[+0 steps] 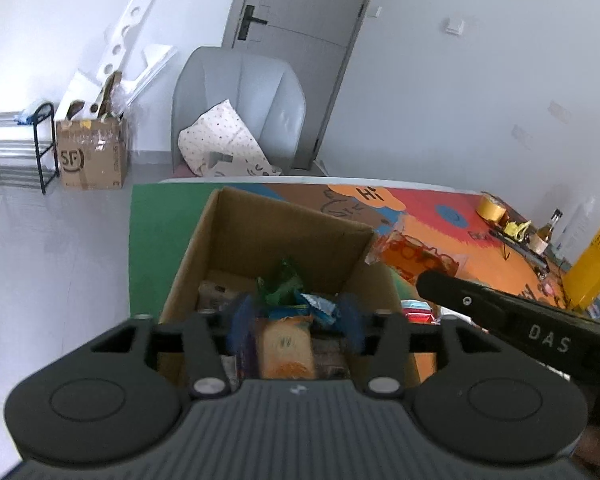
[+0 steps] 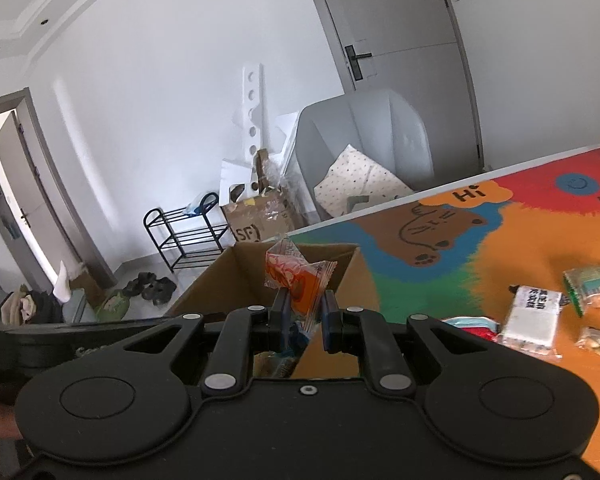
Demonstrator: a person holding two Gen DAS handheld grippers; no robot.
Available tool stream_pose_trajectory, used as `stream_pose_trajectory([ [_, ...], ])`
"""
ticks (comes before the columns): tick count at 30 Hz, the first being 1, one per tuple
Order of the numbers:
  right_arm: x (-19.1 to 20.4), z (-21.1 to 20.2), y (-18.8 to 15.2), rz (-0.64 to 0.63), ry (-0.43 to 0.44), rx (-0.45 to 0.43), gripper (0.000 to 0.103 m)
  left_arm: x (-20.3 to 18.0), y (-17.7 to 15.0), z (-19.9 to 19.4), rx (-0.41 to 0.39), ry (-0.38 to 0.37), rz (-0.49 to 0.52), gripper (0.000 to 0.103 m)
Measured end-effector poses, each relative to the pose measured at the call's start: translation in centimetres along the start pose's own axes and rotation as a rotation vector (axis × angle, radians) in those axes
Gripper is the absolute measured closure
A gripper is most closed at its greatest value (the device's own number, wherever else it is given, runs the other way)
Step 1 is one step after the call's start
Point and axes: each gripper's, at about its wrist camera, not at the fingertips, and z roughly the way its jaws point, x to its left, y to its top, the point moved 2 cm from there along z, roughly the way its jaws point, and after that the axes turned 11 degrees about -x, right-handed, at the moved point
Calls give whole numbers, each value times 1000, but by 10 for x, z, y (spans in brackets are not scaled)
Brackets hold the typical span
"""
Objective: Organize snacks
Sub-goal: 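Carry both held packs into the cardboard box and open both tools, then move both tools back over the remaining snacks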
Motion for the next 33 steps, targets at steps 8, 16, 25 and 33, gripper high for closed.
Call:
stream_pose_trajectory([
  [8,10,8,-1,2,4,11,88,17,11,-7,-46,63,-23,31],
  [16,-7,-3,0,55,-35,9,64,4,7,-4,-49,65,18,15],
  [25,-36,-31,3,56,-174,-29,34,-35,-1,1,-55,37,86,7],
  [33,-64,-53,3,72,-241,-52,18,-65,-6,2,-55,5,121,6],
])
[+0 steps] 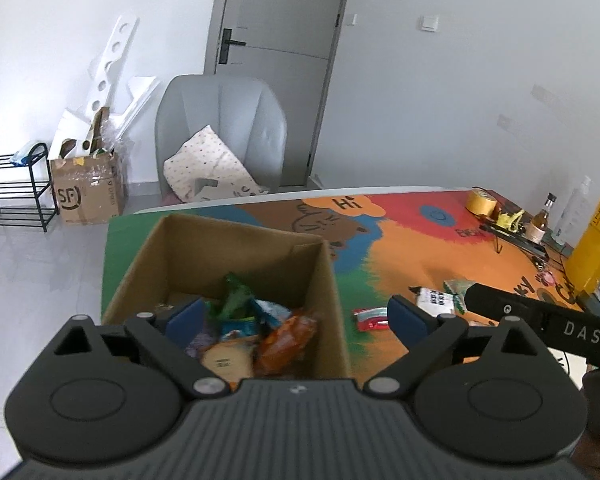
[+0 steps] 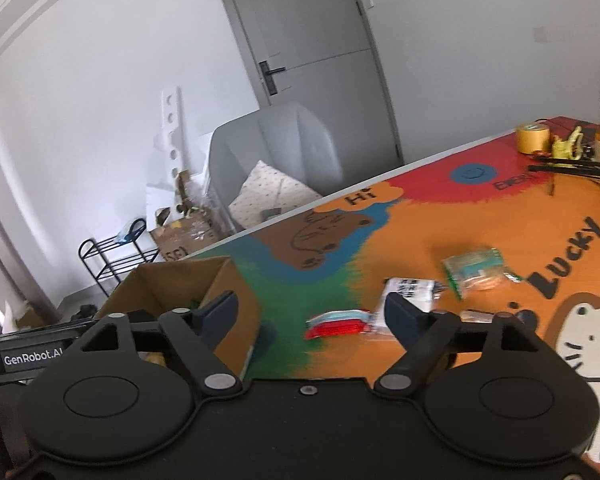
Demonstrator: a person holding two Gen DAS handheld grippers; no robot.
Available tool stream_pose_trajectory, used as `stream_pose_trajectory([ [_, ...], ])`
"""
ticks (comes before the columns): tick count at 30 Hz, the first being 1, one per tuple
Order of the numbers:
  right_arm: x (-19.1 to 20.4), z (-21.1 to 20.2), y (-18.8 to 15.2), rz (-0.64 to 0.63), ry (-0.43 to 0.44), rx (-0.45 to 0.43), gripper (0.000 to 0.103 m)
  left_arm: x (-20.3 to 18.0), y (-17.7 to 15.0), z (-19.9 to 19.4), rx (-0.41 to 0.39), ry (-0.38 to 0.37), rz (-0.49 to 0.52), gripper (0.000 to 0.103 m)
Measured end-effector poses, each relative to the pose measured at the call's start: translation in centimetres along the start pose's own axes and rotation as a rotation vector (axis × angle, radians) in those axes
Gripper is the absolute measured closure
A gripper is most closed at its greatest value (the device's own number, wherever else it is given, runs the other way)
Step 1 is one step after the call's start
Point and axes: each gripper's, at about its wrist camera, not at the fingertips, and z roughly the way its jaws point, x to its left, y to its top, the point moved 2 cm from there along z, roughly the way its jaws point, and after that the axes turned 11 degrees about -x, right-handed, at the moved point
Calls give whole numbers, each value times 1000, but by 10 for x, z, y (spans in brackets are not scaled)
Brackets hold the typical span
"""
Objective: Organize snacks
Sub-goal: 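Move both tools back over the remaining snacks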
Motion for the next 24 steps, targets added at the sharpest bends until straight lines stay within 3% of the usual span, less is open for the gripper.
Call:
stream_pose_trajectory([
  [7,-27,-10,5,32,-52,-30,1,-28,0,0,-8,-26,48,6],
  [24,-83,-24,4,71,-105,-59,0,-75,-5,17,29,-70,101,6],
])
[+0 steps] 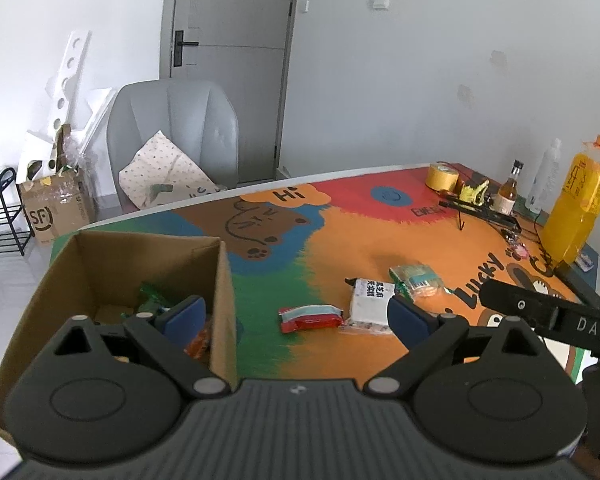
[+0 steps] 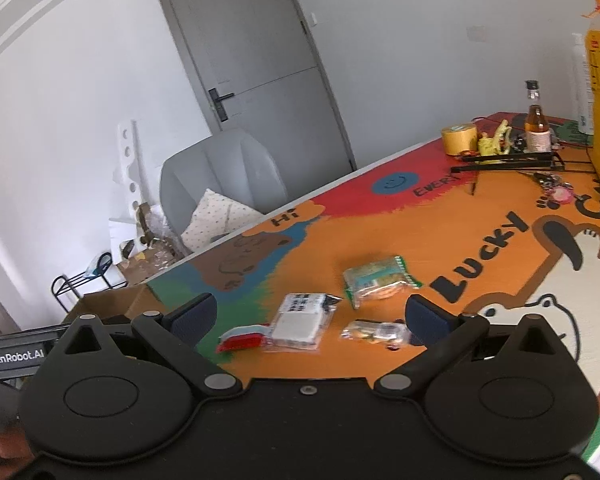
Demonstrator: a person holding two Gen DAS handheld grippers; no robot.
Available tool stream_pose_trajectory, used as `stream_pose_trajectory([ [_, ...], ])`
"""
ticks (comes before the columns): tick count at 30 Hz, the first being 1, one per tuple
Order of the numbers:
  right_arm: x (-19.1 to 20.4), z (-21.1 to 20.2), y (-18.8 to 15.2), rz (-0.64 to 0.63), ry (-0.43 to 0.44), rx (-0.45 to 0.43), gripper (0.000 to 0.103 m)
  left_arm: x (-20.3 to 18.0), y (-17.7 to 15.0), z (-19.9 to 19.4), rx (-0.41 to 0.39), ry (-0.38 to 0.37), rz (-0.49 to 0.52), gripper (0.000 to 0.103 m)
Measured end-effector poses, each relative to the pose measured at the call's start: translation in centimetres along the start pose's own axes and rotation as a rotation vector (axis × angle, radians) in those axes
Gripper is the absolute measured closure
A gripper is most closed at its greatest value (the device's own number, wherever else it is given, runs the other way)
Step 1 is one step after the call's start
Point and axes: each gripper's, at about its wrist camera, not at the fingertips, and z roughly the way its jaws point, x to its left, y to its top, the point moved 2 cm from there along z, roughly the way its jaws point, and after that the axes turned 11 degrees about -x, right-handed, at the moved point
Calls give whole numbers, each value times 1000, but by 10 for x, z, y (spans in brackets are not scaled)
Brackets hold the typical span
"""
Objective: Organize snacks
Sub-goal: 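Move both tools back over the remaining snacks, then grasp the white printed pack with the left tool while the right tool grasps the green cracker pack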
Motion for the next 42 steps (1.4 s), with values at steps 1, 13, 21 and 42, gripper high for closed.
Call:
stream_pose_trajectory([
  [1,-3,0,0,1,-2,-1,0,-2,0,1,2,-3,5,6],
  [13,-40,12,-6,53,-27,4,0,-25,0,30,43,13,57,6],
  [21,-62,29,-11,103,-20,16,0,-39,-2,59,81,10,91,6],
  [42,-100,83,-18,188,4,81,15,-76,-25,142,180,-13,97,9],
])
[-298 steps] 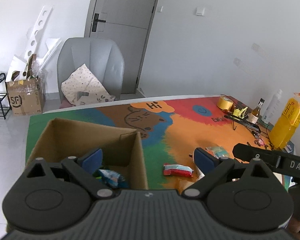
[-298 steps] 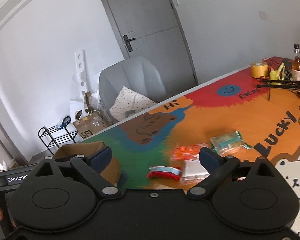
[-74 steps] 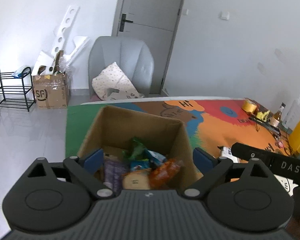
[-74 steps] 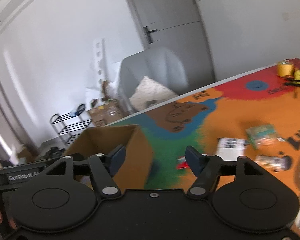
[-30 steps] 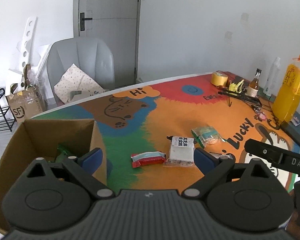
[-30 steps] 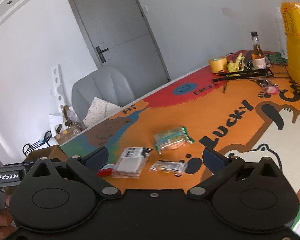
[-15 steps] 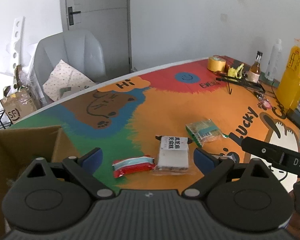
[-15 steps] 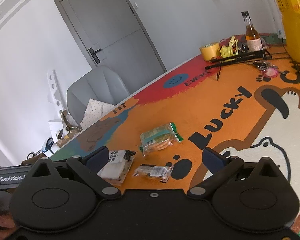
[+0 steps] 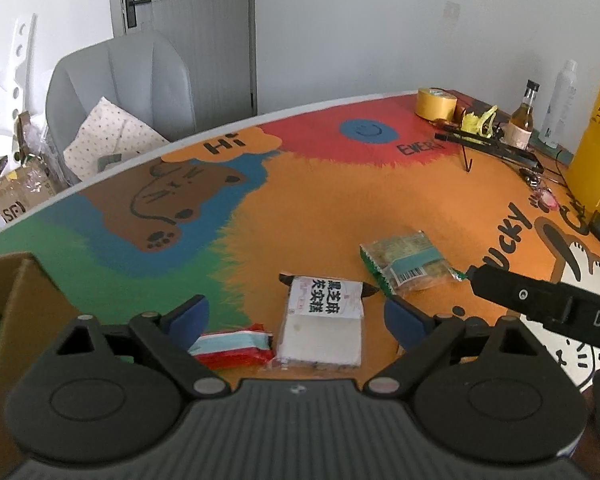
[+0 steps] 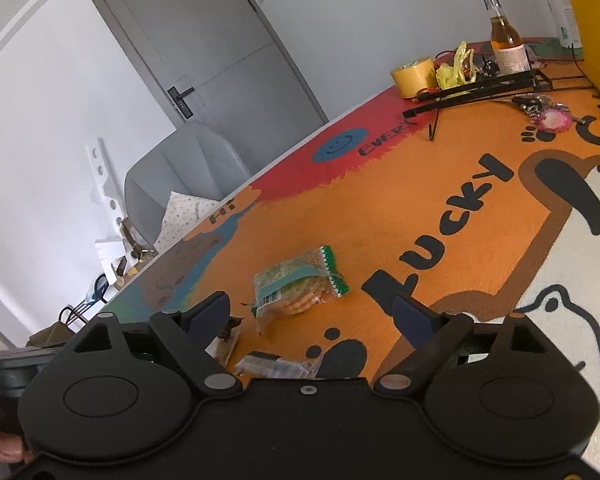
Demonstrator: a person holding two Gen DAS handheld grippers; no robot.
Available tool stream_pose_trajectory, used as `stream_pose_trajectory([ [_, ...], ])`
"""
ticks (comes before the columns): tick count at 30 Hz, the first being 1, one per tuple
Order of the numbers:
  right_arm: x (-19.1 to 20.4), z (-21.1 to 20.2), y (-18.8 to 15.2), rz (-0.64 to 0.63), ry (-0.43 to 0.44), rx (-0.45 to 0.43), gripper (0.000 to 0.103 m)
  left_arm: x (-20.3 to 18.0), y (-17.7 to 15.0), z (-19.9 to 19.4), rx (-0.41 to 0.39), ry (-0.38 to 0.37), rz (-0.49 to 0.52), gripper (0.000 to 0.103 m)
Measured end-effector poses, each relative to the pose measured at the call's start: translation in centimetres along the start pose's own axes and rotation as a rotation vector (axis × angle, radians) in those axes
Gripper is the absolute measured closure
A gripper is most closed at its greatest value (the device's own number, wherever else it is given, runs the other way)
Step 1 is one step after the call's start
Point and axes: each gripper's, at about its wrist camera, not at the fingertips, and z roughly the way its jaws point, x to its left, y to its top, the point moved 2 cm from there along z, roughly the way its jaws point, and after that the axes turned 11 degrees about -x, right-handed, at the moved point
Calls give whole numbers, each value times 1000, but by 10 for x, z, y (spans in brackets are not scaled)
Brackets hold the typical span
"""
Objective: Organize snacks
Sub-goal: 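Grasp the white printed pack with the left tool while the right tool grasps the green cracker pack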
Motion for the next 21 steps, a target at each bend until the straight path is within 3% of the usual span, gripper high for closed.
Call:
stream_pose_trajectory([
  [7,5,14,-3,-6,16,27,16,-5,-8,18,23,-16,-9,18],
  [10,8,20,-3,-13,23,33,16,-5,-11,26,38,-11,-15,31],
  [12,10,23,-4,-18,23,36,16,-3,-13,32,61,-20,-37,51],
  [13,11,25,-4,-22,25,37,16,-3,-14,33,65,-24,-46,53],
  [21,21,37,-5,-91,9,53,16,11,-8,23,39,5,-83,57],
])
